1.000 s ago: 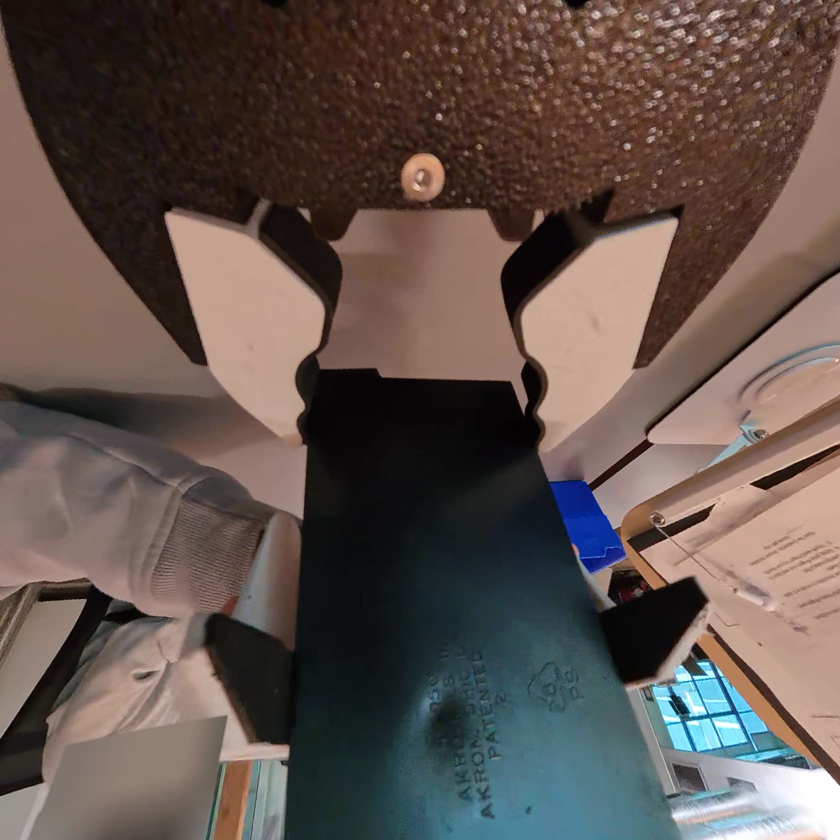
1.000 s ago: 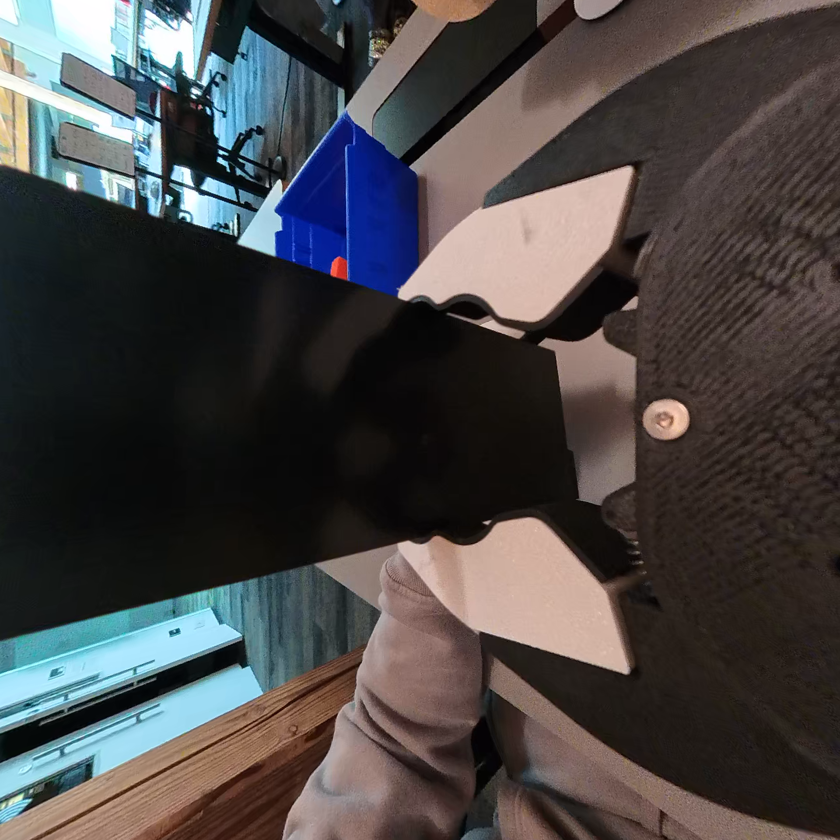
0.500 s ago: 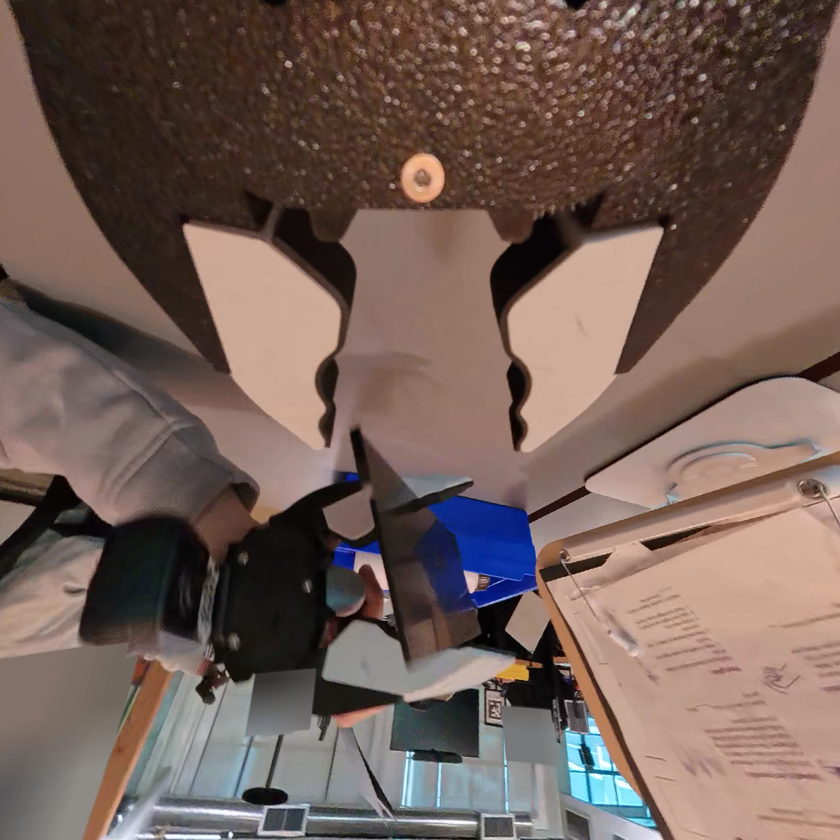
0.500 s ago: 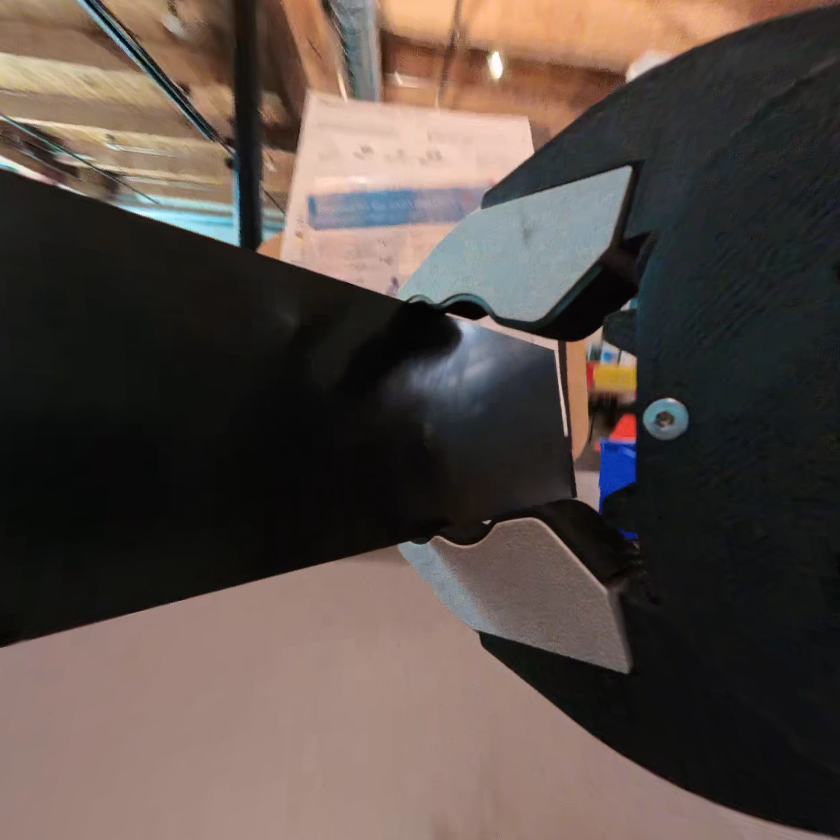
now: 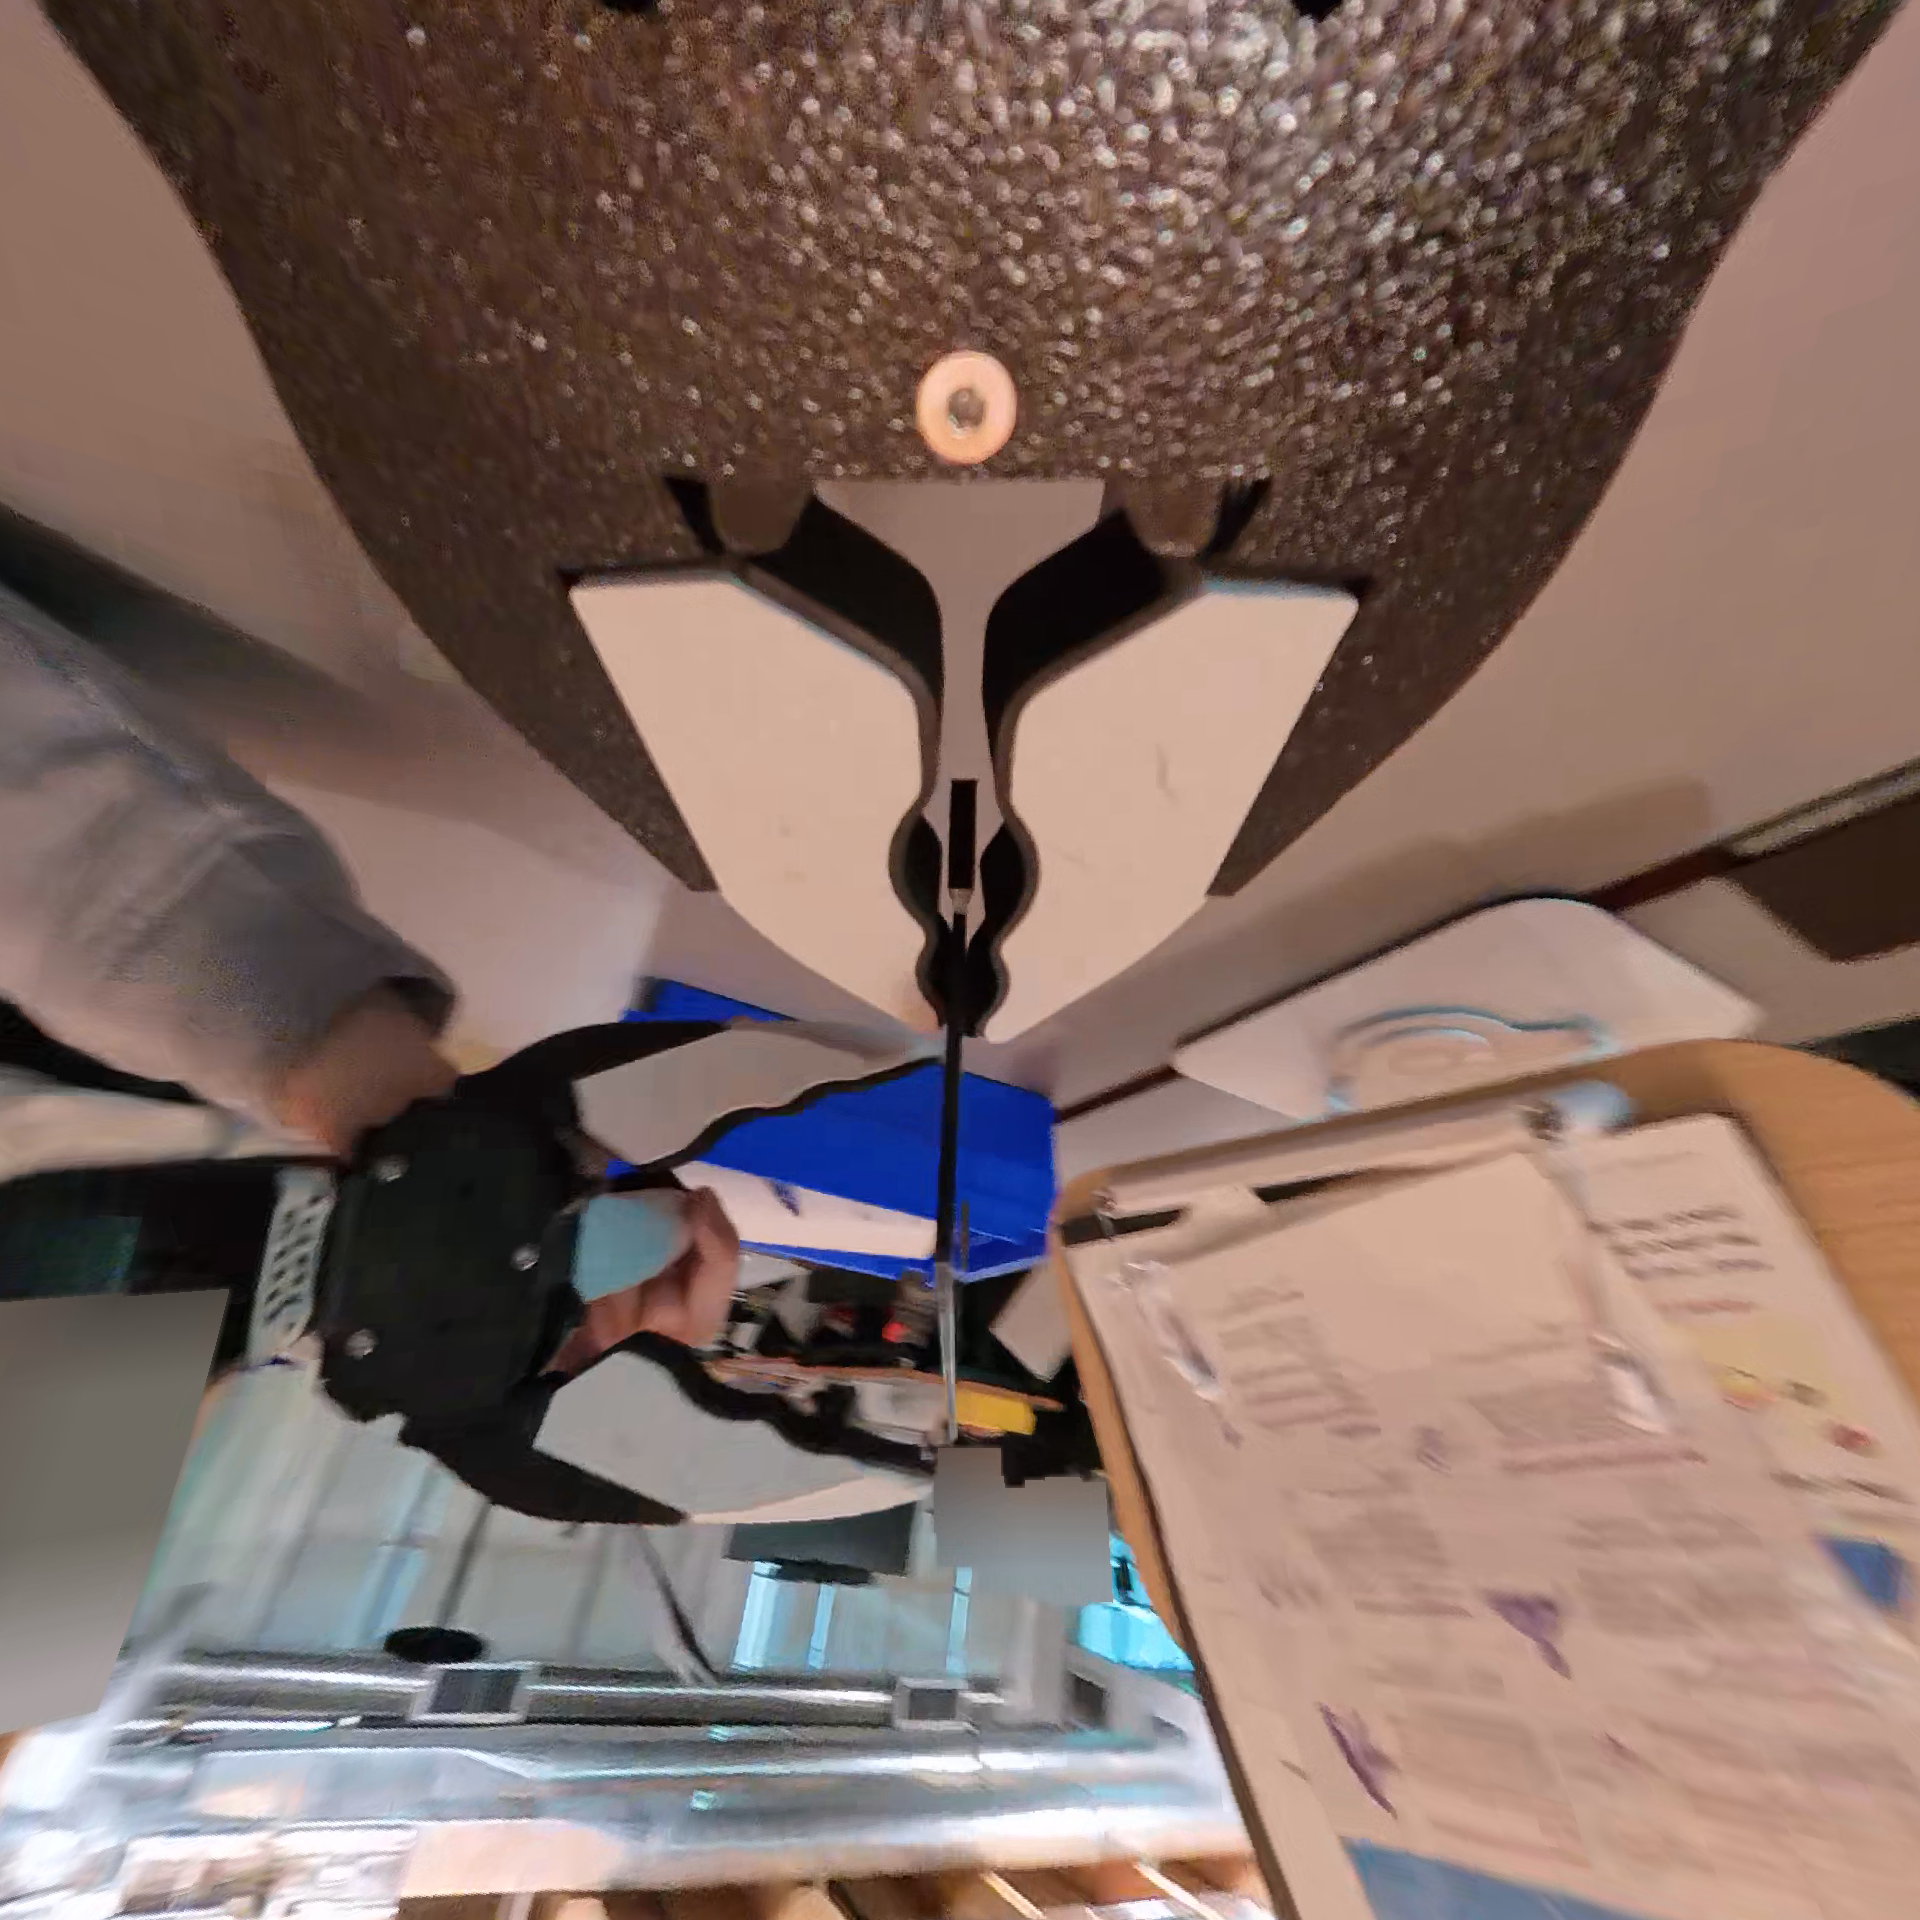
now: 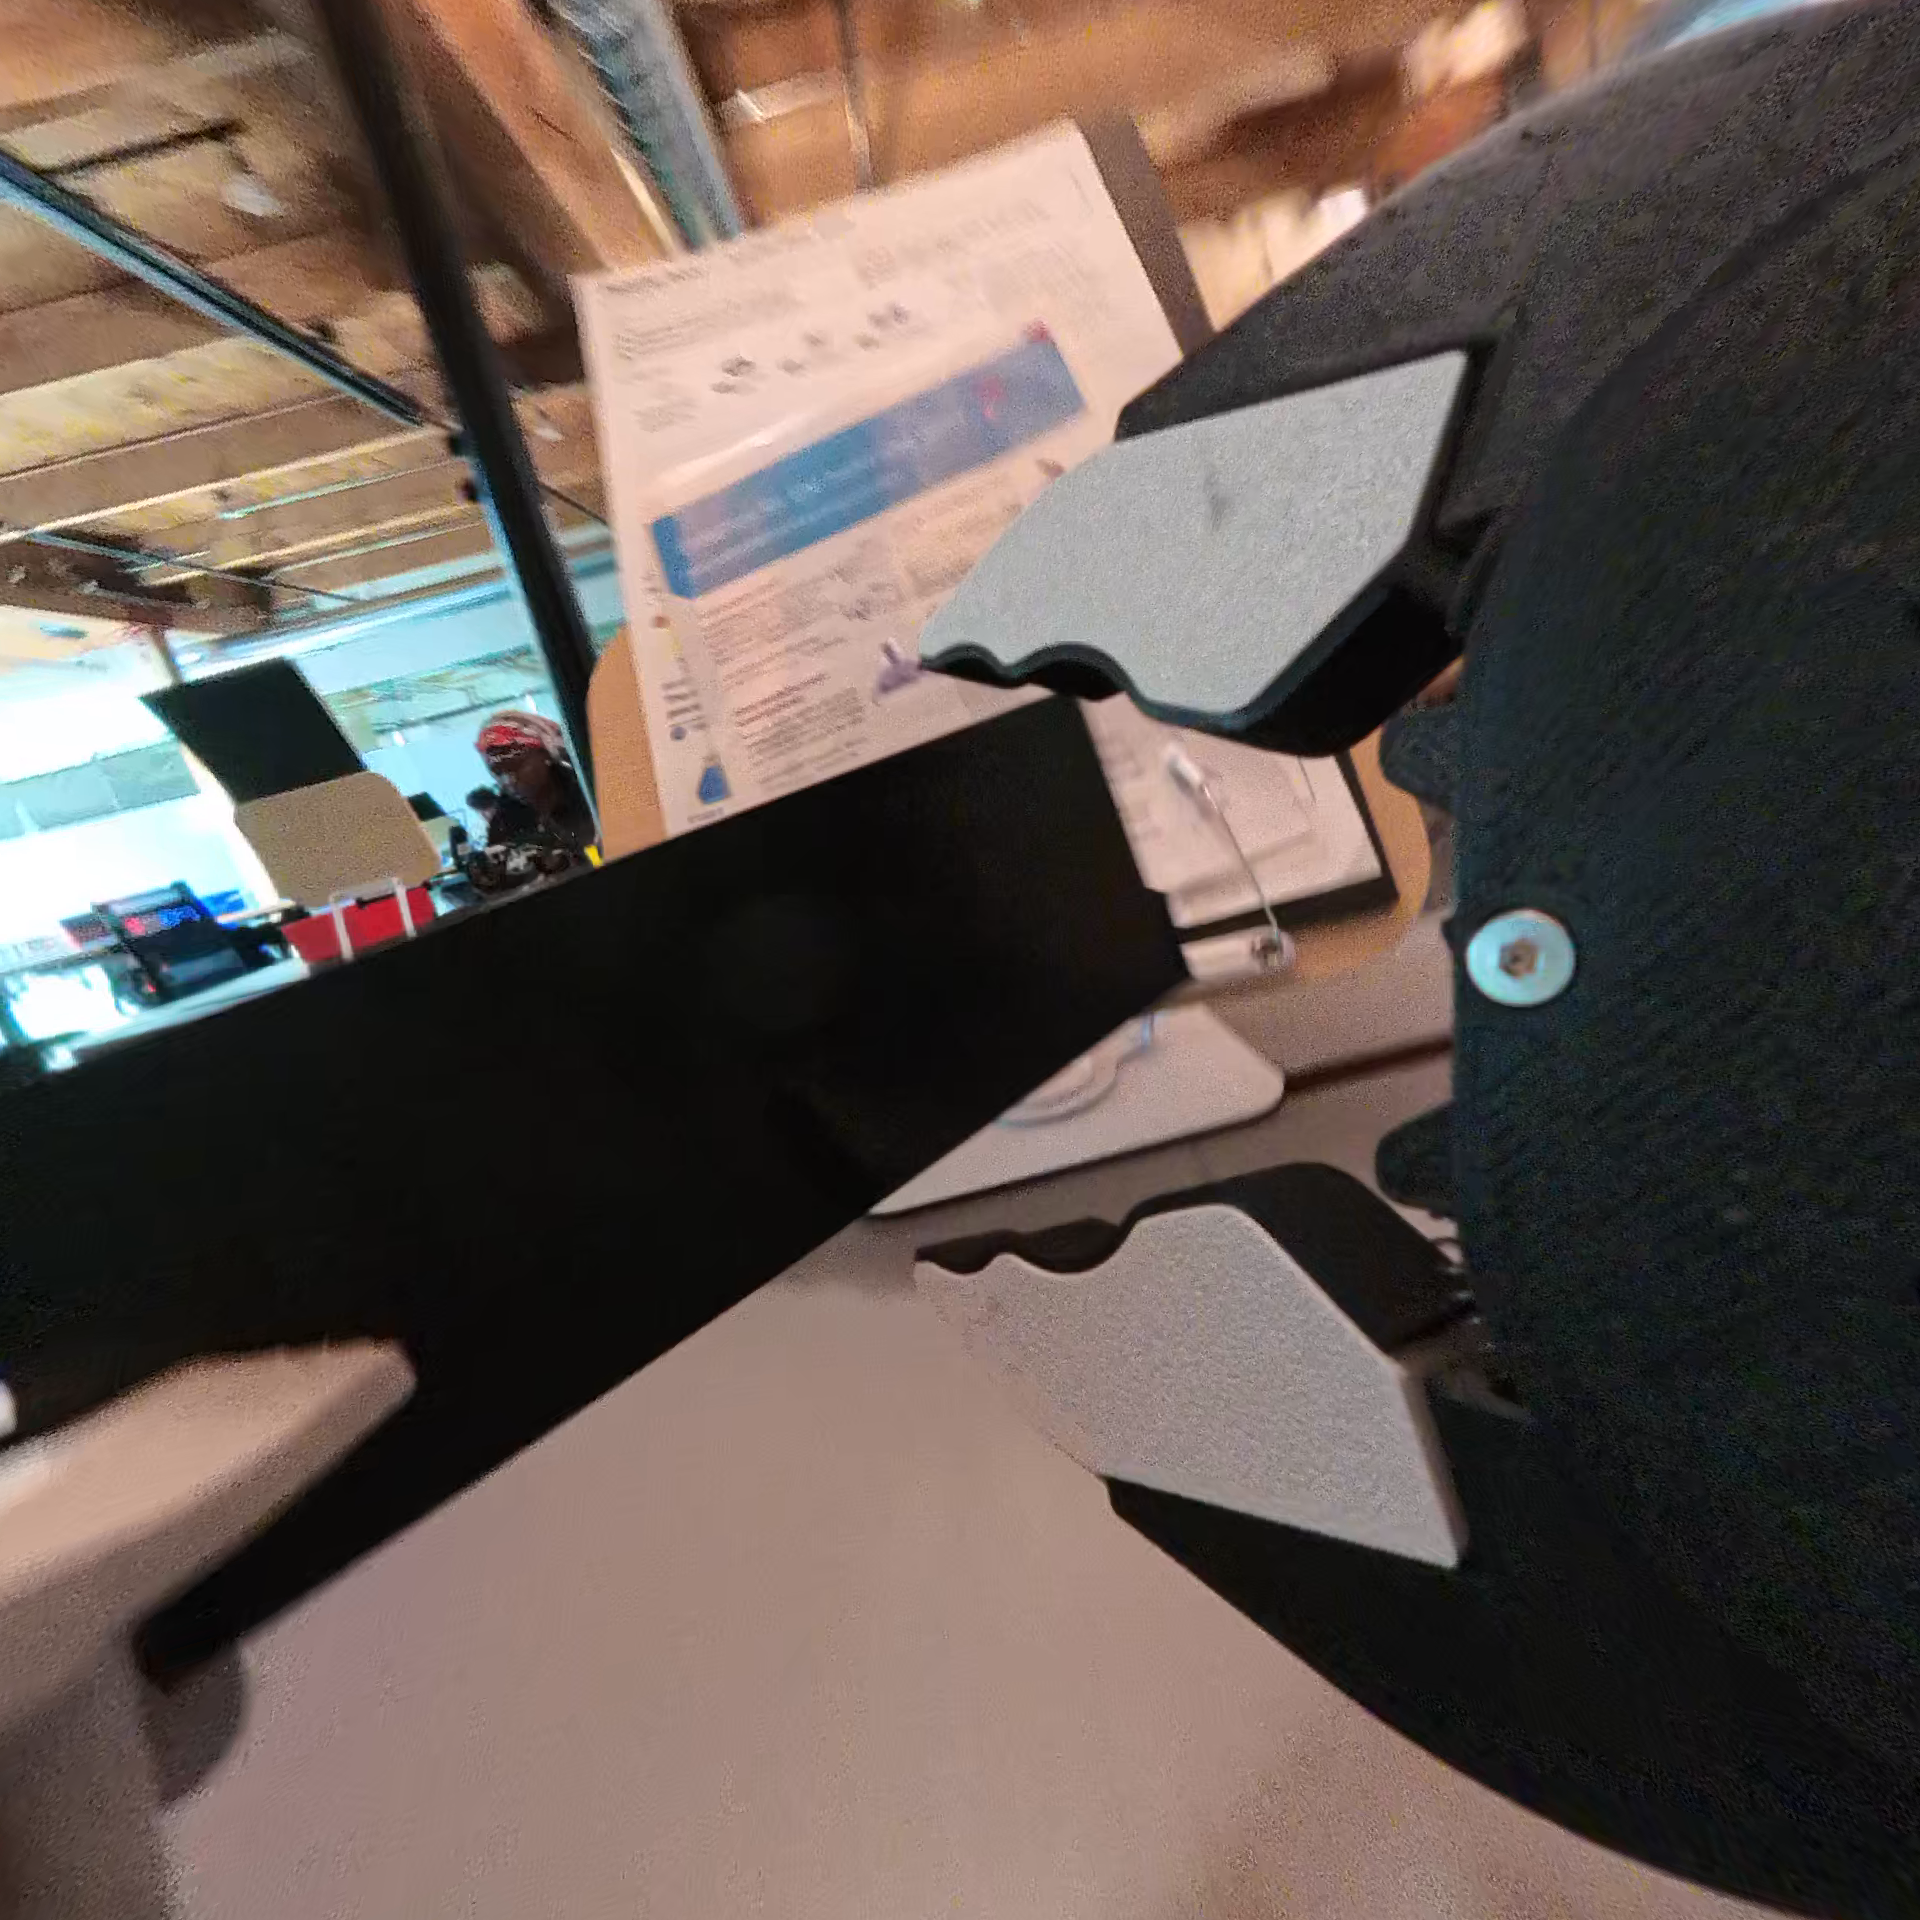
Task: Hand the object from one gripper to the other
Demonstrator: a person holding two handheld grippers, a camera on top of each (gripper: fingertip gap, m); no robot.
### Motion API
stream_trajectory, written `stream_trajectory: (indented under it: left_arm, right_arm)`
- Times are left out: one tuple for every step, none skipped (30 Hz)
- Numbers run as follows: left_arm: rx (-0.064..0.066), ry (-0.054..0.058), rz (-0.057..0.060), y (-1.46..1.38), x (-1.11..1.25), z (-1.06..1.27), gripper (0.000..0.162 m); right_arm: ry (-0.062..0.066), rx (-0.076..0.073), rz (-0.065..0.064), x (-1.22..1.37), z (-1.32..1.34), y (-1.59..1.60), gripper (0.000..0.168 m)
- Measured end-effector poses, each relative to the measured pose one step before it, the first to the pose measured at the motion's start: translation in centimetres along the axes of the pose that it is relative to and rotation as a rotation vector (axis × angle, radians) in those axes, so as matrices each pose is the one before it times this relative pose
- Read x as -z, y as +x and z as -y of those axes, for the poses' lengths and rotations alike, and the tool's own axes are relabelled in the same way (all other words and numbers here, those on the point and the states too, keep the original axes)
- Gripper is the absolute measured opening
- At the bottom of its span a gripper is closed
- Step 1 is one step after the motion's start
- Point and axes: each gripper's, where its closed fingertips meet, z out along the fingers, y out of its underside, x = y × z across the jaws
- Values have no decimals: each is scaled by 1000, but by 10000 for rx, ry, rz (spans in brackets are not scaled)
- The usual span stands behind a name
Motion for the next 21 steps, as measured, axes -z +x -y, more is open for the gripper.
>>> stream_trajectory:
  left_arm:
    - [-264,226,329,-391,255,421,1]
    - [-187,341,304,-341,260,561,1]
    - [-269,467,338,-313,260,686,1]
    - [-416,477,259,-115,233,672,1]
    - [-508,420,256,-45,168,593,1]
    - [-593,322,317,-34,118,464,1]
    - [-686,185,259,106,38,284,1]
    - [-748,126,170,275,-5,195,1]
    - [-768,142,144,356,-29,171,1]
    - [-722,161,100,441,-43,181,1]
    - [-620,128,25,541,-69,153,1]
    - [-496,51,-40,577,-111,69,1]
    - [-348,-40,-99,605,-152,-32,1]
    - [-213,-104,-146,582,-174,-115,1]
    - [-172,-98,-120,488,-148,-141,1]
    - [-167,-47,-25,302,-88,-66,1]
    - [-94,-35,49,108,-52,-35,1]
    - [41,-99,0,41,-52,-91,1]
    - [113,-130,-42,19,-60,-160,1]
    - [89,-141,-6,-27,-43,-241,1]
    - [74,-45,10,-17,-9,-130,1]
  right_arm:
    - [65,-1117,47,149,-326,548,104]
    - [88,-1435,66,106,-274,621,108]
    - [118,-1948,188,-30,-120,561,115]
    - [51,-2322,548,-134,-88,54,123]
    - [139,-2570,920,-188,63,-514,128]
    - [400,-2671,1252,-185,384,-1028,130]
    - [571,-2460,1523,-143,543,-1382,125]
    - [587,-1928,1688,-90,535,-1575,114]
    - [556,-1431,1307,-109,467,-1099,98]
    - [451,-964,635,-184,274,-307,88]
    - [354,-549,185,-233,112,110,95]
    - [120,-335,5,-294,-195,201,101]
    - [-53,-202,138,-335,-356,-102,103]
    - [-27,-160,338,-342,-294,-501,104]
    - [-44,-163,292,-282,-261,-473,101]
    - [-18,-27,6,-196,-149,-104,103]
    - [31,244,-153,-19,-15,111,102]
    - [17,357,-267,106,30,305,94]
    - [-60,233,-140,65,-12,181,94]
    - [-156,38,9,1,-84,35,93]
    - [-171,90,6,-7,-107,66,93]
